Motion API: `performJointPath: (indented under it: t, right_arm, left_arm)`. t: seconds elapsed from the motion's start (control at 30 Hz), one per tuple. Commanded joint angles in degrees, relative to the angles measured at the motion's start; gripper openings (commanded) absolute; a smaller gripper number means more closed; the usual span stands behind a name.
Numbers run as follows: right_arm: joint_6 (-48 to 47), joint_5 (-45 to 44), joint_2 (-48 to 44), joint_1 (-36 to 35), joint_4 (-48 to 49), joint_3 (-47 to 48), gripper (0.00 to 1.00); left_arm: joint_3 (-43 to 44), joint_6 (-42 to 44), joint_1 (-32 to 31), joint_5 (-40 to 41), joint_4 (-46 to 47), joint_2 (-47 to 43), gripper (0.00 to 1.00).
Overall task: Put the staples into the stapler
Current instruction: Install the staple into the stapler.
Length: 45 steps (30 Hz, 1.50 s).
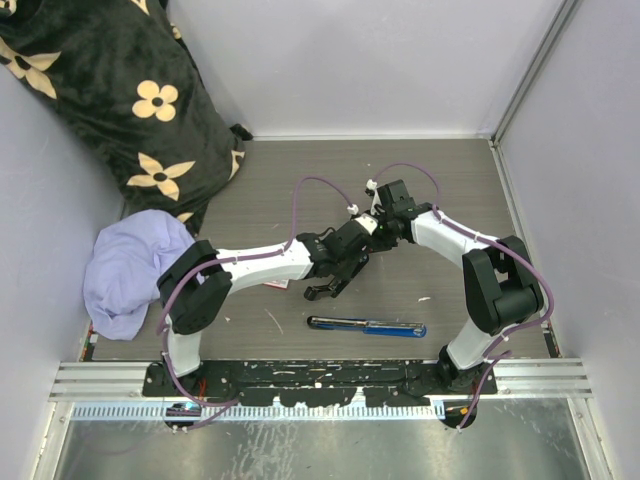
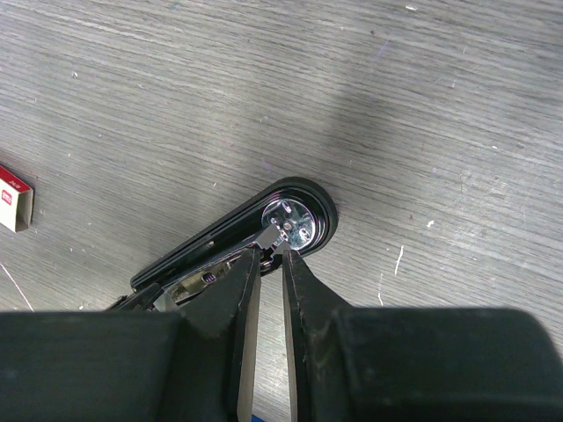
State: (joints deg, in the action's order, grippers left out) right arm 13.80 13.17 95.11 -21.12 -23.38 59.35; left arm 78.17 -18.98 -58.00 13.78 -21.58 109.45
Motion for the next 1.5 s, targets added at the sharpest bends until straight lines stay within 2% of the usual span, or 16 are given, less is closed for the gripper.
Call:
performJointPath:
  t: [0.0, 0.47, 0.8, 1.13, 1.37, 1.47]
  right_arm:
    - [-2.99, -4.30, 2.01, 0.37, -5.82, -2.79, 0.20]
    - [-3.05, -4.21, 2.18, 0.35, -5.92, -2.61, 0.20]
    - [-3.16, -4.23, 2.35, 0.30, -5.98, -2.52, 0.20]
    - [-3.17, -4.21, 2.36, 0.38, -6.11, -2.40, 0.20]
    - [-3.19, -4.31, 2.27, 0.31, -6.26, -2.31, 0.20]
    - [-3.24, -4.27, 2.18, 0.38, -6.27, -2.34, 0.20]
  left_arm:
    - [-0.54, 1.78, 0.72, 0.38, 2.68, 0.71, 0.10]
    - [-1.00, 3.07, 1.21, 1.16, 2.65, 0.94, 0.12]
    - [-1.00, 3.07, 1.23, 1.29, 2.57, 0.62, 0.29]
    - [-1.66, 3.07, 1.17, 1.00, 3.19, -1.02, 0.32]
    - [-2.59, 2.48, 1.23, -1.01, 4.66, -3.70, 0.41]
    - [-2.66, 2.44, 1.26, -1.04, 4.70, -4.51, 0.41]
